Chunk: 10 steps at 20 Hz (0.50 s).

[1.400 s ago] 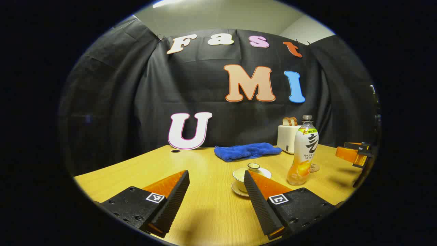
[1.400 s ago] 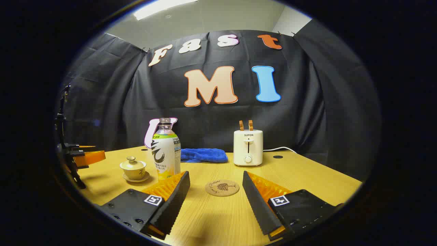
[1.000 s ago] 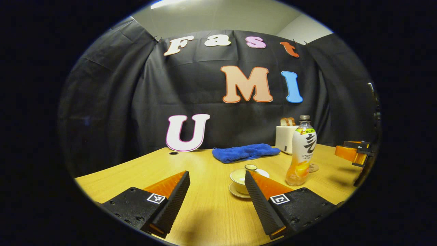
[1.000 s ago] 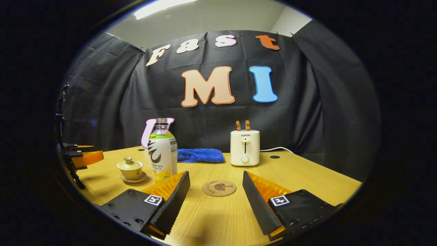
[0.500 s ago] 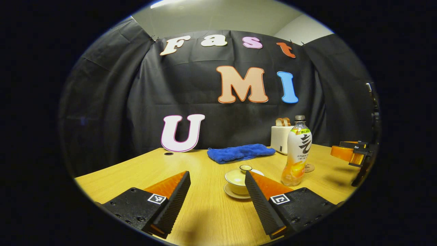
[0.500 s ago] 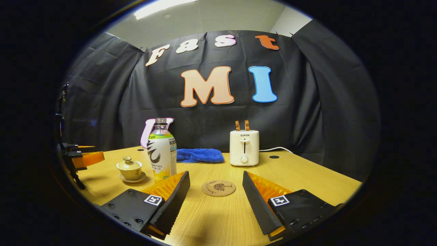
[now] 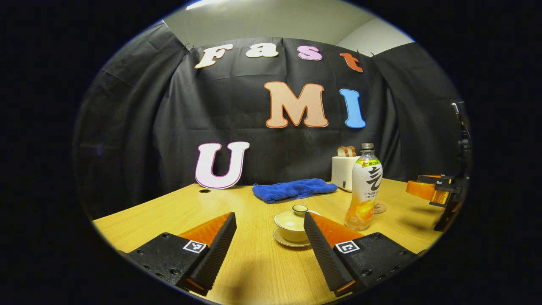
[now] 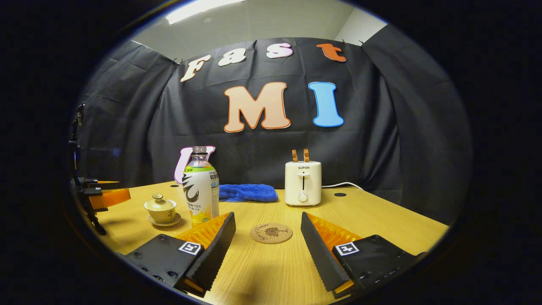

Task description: Open the teacup lid with one hand, grasp the water bottle and pour water into the teacup with the other hand; after pouring, place the water bottle on the coaster and then close the teacup lid.

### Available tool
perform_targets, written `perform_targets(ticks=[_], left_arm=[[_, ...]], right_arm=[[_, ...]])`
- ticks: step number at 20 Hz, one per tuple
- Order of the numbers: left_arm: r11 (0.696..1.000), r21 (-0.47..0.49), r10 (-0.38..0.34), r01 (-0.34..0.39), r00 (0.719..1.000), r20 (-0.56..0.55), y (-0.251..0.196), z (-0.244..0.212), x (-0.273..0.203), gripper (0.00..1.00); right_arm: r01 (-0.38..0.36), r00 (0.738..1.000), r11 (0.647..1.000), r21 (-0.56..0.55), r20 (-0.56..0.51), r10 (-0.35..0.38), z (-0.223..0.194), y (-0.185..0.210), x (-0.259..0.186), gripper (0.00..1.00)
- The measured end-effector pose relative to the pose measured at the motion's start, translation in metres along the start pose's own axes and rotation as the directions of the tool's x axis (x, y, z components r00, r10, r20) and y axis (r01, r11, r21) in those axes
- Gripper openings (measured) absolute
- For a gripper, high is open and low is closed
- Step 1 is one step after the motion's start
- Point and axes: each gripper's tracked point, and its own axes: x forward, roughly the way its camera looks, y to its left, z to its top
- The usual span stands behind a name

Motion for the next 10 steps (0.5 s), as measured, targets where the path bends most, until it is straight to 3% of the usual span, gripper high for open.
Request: perform_targets(ticks=[10], left_arm=[[0.993, -0.002, -0.115, 0.115, 0.993, 0.001, -0.024, -0.001, 0.008, 0.94]], right_arm=[[-0.01, 1.0, 1.0, 0.0, 0.0, 0.01, -0.001, 0.002, 0.0, 0.94]])
